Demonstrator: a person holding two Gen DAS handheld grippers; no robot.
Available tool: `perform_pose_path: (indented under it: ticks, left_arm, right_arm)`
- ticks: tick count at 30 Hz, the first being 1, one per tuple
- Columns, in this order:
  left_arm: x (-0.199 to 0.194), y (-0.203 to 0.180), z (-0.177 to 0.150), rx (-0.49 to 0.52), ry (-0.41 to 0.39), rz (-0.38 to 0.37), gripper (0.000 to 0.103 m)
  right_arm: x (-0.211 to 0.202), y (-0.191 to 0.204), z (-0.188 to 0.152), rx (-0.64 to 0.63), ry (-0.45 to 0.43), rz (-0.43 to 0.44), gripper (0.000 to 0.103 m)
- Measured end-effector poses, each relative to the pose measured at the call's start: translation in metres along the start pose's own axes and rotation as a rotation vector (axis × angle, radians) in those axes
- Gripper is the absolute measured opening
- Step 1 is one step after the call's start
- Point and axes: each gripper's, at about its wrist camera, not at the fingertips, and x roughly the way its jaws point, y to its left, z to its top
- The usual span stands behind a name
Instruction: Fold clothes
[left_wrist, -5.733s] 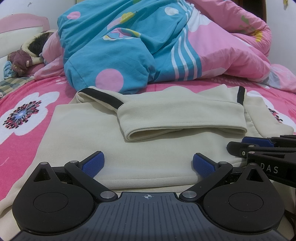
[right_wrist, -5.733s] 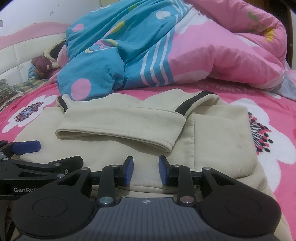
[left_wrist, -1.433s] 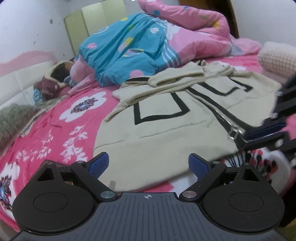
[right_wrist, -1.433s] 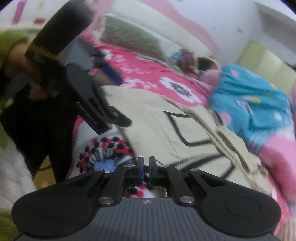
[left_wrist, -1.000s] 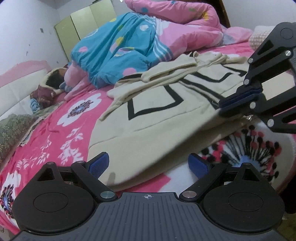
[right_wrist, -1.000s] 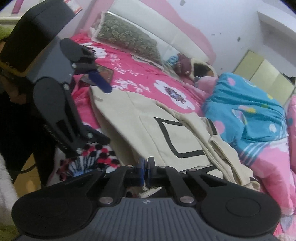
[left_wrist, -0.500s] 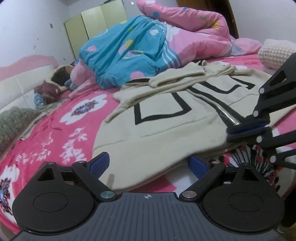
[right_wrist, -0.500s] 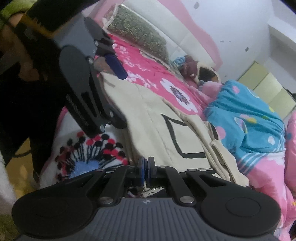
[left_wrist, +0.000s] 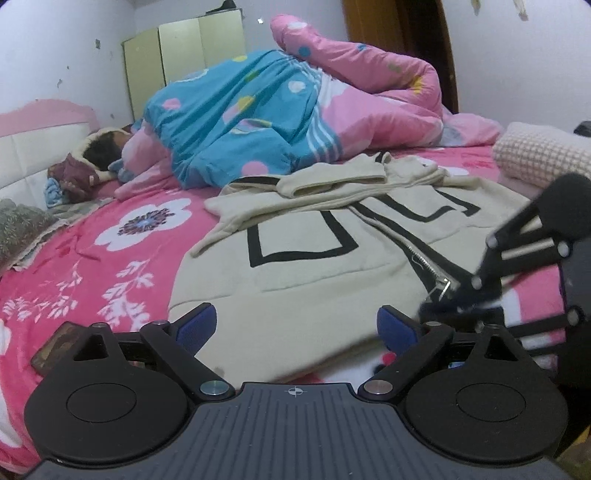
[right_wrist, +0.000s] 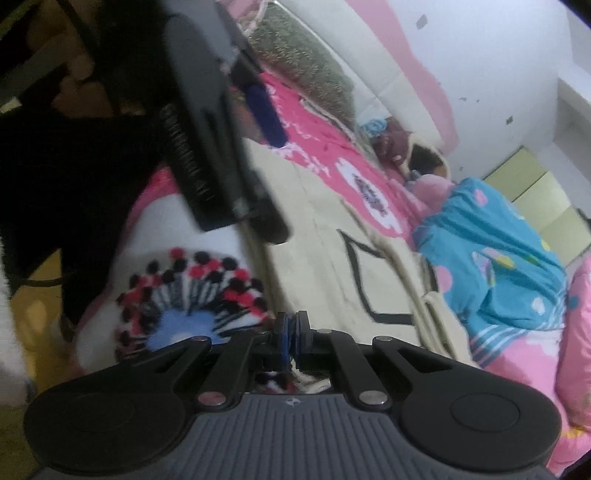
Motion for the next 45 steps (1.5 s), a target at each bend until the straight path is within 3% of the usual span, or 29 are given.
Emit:
perform_pose_path:
  ticks: [6, 20, 26, 29, 32, 34, 37, 40, 45]
  left_arm:
    - [0.024, -0.017, -0.005, 0.082, 0.050, 0.048, 0.095]
    - [0.030, -0.009, -0.008, -0.017, 0.049, 0.047, 0.096]
    - [0.030, -0.008, -0.010, -0.033, 0.040, 0.040, 0.097]
    - [0.030, -0.005, -0.011, -0.039, 0.037, 0.030, 0.097]
    - [0.031, -0.003, -0.011, -0.057, 0.042, 0.022, 0.097]
    - [0.031, -0.003, -0.010, -0.067, 0.048, 0.020, 0.097]
    - [0.032, -0.002, -0.010, -0.079, 0.056, 0.017, 0.097]
    - [0.032, 0.000, -0.009, -0.092, 0.069, 0.015, 0.097]
    - [0.033, -0.001, -0.007, -0.096, 0.086, 0.025, 0.097]
  right_arm:
    - [0.000, 0.003, 0.001, 0.009, 0.005, 0.022, 0.002]
    - [-0.007, -0.043, 0.012, 0.300, -0.012, 0.070, 0.002]
    - [0.015, -0.037, -0.006, 0.338, 0.067, 0.105, 0.003]
    - [0.001, -0.057, -0.001, 0.449, 0.040, 0.108, 0.003]
    - [-0.014, -0.080, -0.007, 0.571, 0.022, 0.032, 0.003]
    - [-0.019, -0.093, -0.019, 0.670, 0.036, -0.027, 0.004]
    - [-0.010, -0.096, -0.043, 0.813, 0.092, -0.031, 0.004]
    - [0.004, -0.079, -0.062, 0.873, 0.131, -0.009, 0.004]
    - [-0.009, -0.089, -0.059, 0.937, 0.070, -0.026, 0.004]
